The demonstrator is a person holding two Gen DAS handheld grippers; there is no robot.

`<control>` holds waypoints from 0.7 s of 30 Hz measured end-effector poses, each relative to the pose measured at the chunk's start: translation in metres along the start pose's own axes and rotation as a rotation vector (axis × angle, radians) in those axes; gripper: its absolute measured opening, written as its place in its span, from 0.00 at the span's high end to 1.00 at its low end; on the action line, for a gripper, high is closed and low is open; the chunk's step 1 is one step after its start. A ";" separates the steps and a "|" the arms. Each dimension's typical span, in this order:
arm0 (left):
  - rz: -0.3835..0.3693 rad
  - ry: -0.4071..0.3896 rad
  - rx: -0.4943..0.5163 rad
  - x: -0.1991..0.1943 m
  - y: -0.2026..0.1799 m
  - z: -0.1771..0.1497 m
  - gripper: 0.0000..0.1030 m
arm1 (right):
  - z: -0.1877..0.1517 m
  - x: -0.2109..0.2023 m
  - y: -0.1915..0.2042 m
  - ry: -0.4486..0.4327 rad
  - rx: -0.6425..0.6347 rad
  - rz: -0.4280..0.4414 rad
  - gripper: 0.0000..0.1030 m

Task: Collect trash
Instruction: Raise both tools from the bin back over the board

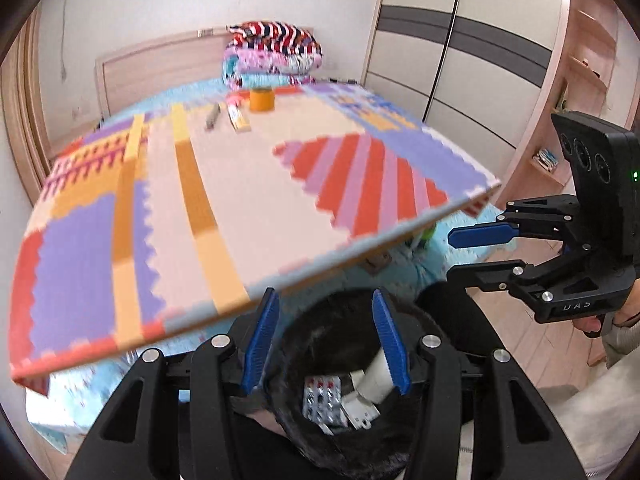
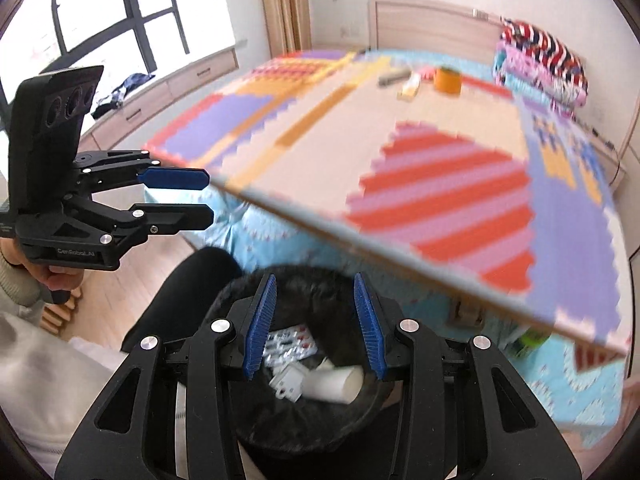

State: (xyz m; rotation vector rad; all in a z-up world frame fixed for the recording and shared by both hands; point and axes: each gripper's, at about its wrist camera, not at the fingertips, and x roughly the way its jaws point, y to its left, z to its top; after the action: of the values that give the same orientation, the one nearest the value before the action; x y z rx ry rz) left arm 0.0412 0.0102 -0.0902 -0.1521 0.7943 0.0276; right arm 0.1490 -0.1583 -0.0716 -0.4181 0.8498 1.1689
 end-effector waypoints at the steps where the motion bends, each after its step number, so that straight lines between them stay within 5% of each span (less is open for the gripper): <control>1: 0.004 -0.008 0.003 -0.001 0.002 0.005 0.55 | 0.005 -0.001 -0.002 -0.011 -0.005 -0.004 0.61; 13: 0.054 -0.103 0.022 0.003 0.045 0.073 0.55 | 0.073 -0.002 -0.023 -0.111 -0.059 -0.058 0.60; 21: 0.095 -0.113 0.031 0.037 0.081 0.121 0.55 | 0.126 0.019 -0.062 -0.166 -0.037 -0.104 0.51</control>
State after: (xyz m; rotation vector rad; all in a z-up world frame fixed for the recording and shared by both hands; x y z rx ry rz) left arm 0.1457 0.1065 -0.0432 -0.0825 0.6882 0.1127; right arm 0.2543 -0.0824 -0.0145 -0.3852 0.6558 1.1079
